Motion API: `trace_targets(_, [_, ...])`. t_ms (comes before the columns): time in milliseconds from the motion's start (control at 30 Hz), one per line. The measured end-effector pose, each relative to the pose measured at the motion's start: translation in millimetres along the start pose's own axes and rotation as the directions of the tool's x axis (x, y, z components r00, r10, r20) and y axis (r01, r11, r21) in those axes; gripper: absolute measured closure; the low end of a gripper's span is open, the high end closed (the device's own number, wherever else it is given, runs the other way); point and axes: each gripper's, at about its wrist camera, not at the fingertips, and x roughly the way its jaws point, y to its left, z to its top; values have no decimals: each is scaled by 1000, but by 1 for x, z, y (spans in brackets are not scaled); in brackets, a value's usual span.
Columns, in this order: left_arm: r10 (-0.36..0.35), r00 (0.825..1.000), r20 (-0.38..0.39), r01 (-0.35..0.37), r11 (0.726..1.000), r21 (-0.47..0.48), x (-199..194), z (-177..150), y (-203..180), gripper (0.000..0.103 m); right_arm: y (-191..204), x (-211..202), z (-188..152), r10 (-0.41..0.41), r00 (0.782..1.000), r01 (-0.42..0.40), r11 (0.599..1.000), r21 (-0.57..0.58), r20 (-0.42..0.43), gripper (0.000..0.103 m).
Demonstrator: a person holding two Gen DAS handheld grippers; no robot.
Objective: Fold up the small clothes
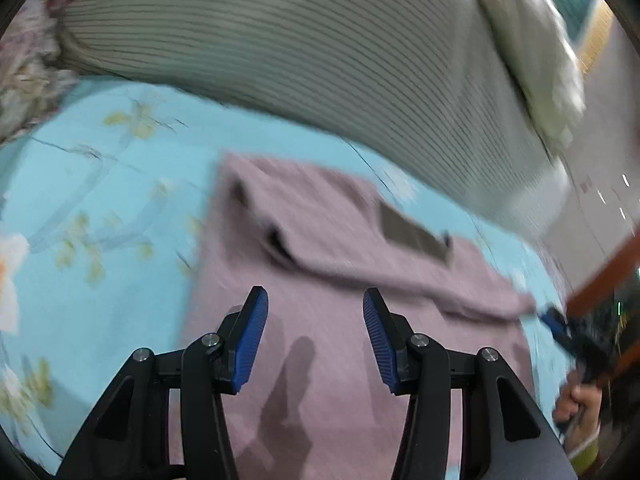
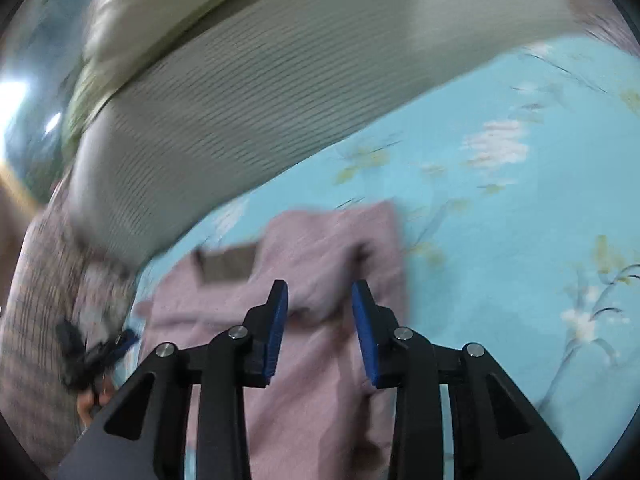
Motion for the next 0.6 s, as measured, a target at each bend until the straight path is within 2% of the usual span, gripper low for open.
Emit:
trace_targets(67, [-18, 996, -82, 23, 998, 58, 18, -15, -18, 55, 32, 33, -16, -32, 984, 2, 985, -170, -177, 67])
trace_targets(100, [-4, 992, -125, 15, 996, 85, 30, -19, -25, 55, 42, 52, -24, -73, 965, 14, 973, -229, -250, 67])
trace_targets(167, [95, 979, -179, -68, 986, 153, 52, -19, -36, 55, 41, 76, -25, -125, 950, 53, 968, -247, -286, 68])
trace_targets(200, [143, 973, -181, -110, 977, 181, 62, -15, -40, 57, 34, 79, -19, -131, 953, 71, 973, -219, -274, 70])
trace_targets(300, [192, 968, -163, -166, 973, 159, 78, 13, -39, 57, 12, 72, 11, -171, 969, 151, 981, -119, -180, 72])
trace_targets(400, [210, 969, -132, -202, 977, 74, 89, 49, -27, 57, -12, 53, 38, -193, 978, 195, 981, 17, -72, 72])
trace_targets(467, [211, 971, -109, -212, 977, -2, 92, 69, -17, 57, -23, 40, 46, -232, 973, 232, 970, 76, -7, 69])
trace_targets(500, [209, 973, -97, -213, 976, -39, 90, 75, -11, 56, -30, 32, 48, -243, 970, 239, 964, 121, 19, 69])
trace_targets(600, [204, 976, -71, -212, 967, -138, 76, 80, 7, 52, -35, 14, 40, -190, 981, 179, 964, 195, 38, 69])
